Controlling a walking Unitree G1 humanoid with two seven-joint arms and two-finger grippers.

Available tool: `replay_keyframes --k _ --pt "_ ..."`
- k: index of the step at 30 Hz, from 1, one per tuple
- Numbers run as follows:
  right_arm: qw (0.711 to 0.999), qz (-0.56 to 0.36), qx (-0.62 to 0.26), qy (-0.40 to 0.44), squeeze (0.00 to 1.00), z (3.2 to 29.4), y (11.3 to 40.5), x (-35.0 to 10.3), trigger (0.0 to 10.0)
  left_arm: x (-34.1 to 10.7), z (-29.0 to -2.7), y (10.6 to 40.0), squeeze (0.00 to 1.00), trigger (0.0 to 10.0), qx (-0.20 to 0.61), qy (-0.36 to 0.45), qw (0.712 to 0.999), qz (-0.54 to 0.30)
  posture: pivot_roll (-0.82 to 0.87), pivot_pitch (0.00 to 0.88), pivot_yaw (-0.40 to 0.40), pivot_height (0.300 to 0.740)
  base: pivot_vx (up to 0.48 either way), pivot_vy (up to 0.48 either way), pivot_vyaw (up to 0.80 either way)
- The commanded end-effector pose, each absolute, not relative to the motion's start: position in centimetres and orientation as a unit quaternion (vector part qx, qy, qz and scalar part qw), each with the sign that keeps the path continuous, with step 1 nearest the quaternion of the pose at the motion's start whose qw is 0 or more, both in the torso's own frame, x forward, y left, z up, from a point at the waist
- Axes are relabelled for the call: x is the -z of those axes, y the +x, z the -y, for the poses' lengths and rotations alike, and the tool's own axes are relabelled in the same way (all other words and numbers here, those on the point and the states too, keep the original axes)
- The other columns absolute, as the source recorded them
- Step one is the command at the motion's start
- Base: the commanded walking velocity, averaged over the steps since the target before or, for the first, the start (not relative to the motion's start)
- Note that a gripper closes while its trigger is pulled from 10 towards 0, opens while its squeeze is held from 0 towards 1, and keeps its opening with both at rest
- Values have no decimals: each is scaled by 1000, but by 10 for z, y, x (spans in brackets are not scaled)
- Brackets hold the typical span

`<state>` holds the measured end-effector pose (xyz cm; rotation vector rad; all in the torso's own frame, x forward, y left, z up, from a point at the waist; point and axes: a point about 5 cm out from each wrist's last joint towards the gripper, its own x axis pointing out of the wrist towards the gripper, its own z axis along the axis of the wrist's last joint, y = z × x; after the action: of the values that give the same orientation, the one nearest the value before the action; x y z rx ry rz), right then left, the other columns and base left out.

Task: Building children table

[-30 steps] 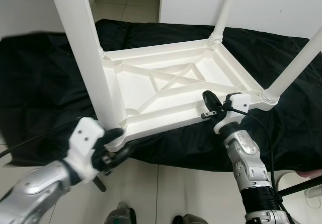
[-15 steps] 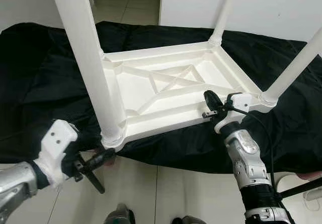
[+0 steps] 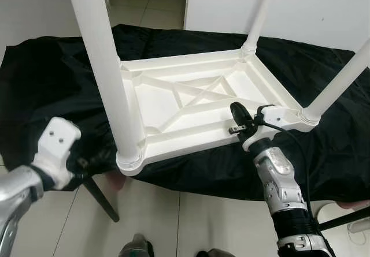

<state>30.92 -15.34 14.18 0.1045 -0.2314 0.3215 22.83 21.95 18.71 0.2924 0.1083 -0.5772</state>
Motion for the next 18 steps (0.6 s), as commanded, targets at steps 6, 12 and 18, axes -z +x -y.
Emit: replay_keyframes --k 6,12,18 --pt "988 115 -89 54 0 162 310 -138 10000 -181 -214 230 0 10000 188 130 973 -31 150 31 -50 740 0 0 0" --pt "992 114 -29 42 0 169 310 -135 10000 -174 -198 227 0 10000 209 101 972 -29 140 38 -50 740 0 0 0" --pt "991 96 80 41 0 187 309 -128 10000 -165 -167 225 0 10000 249 47 967 -26 127 40 -49 740 0 0 0"
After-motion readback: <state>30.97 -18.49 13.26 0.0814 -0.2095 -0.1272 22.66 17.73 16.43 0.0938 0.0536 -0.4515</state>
